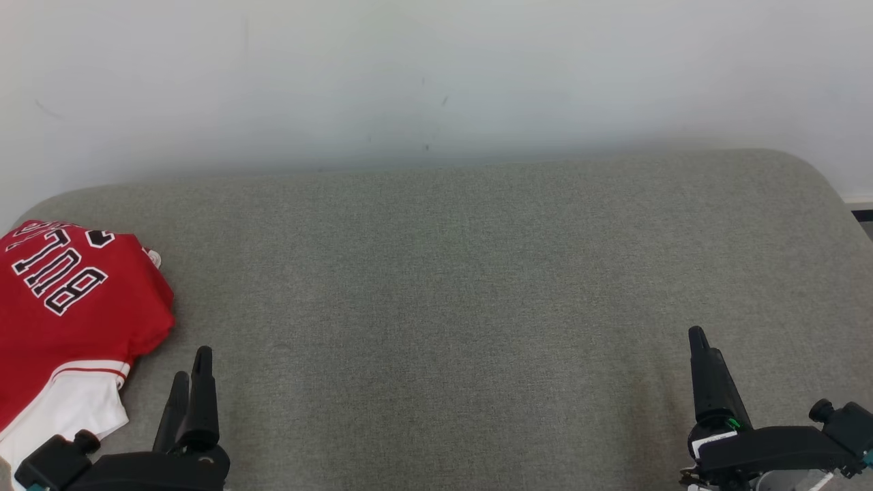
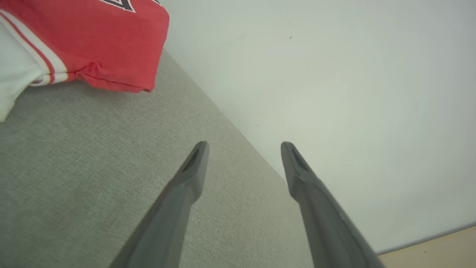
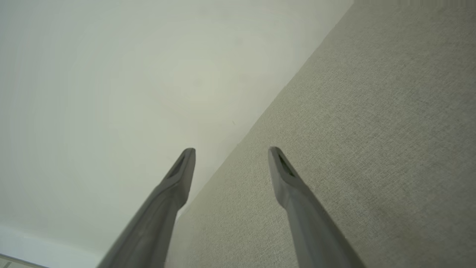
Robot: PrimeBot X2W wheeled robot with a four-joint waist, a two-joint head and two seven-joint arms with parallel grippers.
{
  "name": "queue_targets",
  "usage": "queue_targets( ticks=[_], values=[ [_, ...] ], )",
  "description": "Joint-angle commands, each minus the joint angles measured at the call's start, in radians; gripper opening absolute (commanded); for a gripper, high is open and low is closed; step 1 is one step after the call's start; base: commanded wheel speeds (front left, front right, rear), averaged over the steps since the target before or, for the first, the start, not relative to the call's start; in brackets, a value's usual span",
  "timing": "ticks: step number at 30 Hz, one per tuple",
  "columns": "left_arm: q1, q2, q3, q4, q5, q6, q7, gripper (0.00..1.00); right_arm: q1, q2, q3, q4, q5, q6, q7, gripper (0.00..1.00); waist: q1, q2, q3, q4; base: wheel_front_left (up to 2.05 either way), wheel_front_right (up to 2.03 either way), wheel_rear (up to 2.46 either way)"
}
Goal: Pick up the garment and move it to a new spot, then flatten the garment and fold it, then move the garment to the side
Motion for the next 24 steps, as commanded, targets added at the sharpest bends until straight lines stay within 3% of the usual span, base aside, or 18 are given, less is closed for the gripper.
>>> queue_targets(
  ticks=[1, 24],
  values=[
    [0.0, 0.008, 0.0, -0.02, 0.035, 0.001, -0.009, 1.0, -0.008, -0.009, 0.005, -0.018, -0.03, -0.001, -0.009, 1.0, -0.0002, 0.0, 0.0, 0.0, 0.0, 0.0, 0.0],
    [0.032, 0.023, -0.021, -0.042, 0.378, 0.028, -0.084, 1.0, 0.007, -0.027, 0.072, 0.013, -0.396, -0.001, -0.085, 1.0, -0.0002, 0.0, -0.015, 0.007, 0.0, 0.0, 0.0]
  ],
)
